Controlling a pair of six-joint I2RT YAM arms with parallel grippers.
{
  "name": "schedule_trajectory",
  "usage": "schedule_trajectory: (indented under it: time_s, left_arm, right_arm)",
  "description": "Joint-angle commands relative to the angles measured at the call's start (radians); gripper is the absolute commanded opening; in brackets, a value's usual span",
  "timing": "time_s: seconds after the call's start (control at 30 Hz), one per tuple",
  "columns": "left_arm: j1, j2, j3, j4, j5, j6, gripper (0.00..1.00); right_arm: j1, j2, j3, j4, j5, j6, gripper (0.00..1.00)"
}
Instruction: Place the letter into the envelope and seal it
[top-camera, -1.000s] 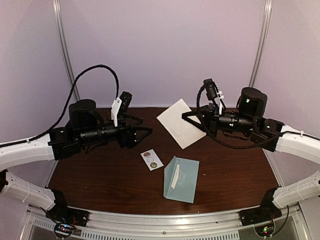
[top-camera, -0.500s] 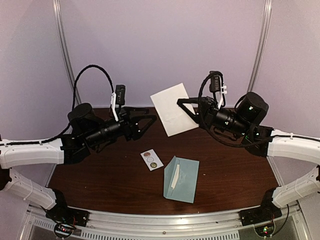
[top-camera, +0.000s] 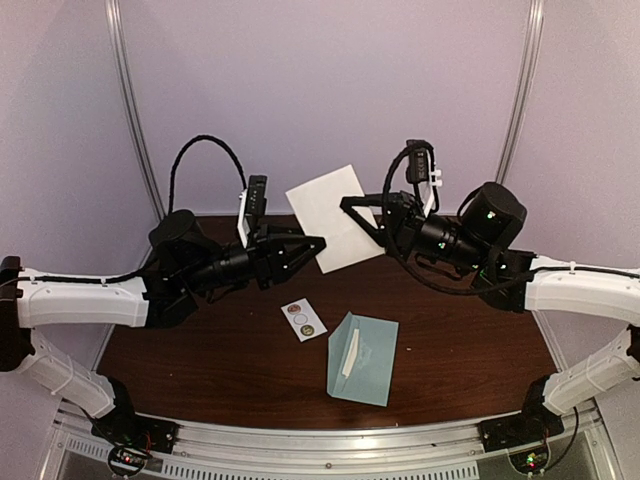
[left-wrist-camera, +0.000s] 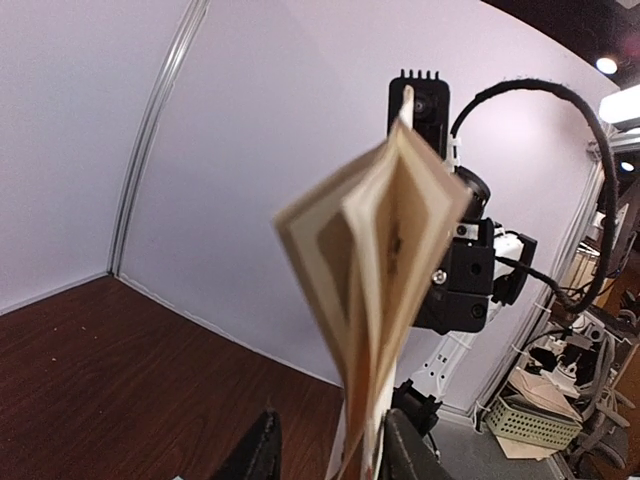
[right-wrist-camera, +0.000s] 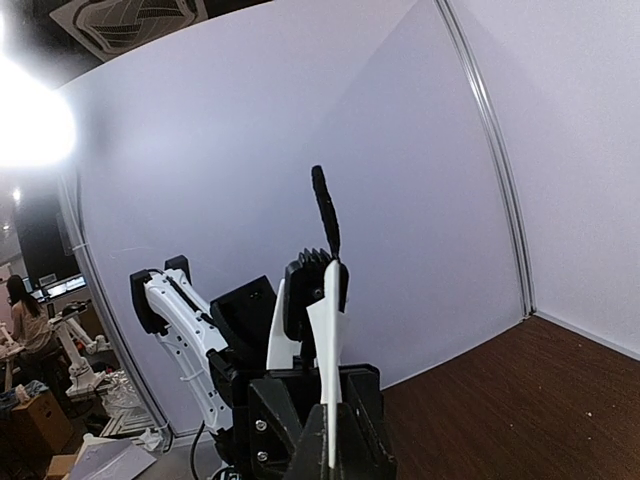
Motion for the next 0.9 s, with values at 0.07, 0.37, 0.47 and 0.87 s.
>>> schedule_trajectory:
  time_s: [0.07, 0.37, 0.47, 0.87]
  left_arm:
    - [-0.004, 0.005, 0.014, 0.133, 0.05, -0.05, 0.33]
    - [-0.004, 0.035, 0.031, 0.168, 0.086, -0.077, 0.2]
    - [-0.003, 0.037, 0.031, 0.17, 0.087, -0.084, 0.14]
    - [0.0, -0.002, 0.037, 0.023, -0.001, -0.061, 0.0]
  right_arm:
    - [0.009, 0.011, 0.028, 0.041, -0.024, 0.0, 0.0]
    - [0.012, 0.02, 0.032, 0.041, -0.031, -0.003, 0.0]
    - [0.012, 0.02, 0.033, 0.036, -0.031, -0.007, 0.0]
    - [0.014, -0.024, 0.019, -0.066, 0.037, -0.057, 0.18]
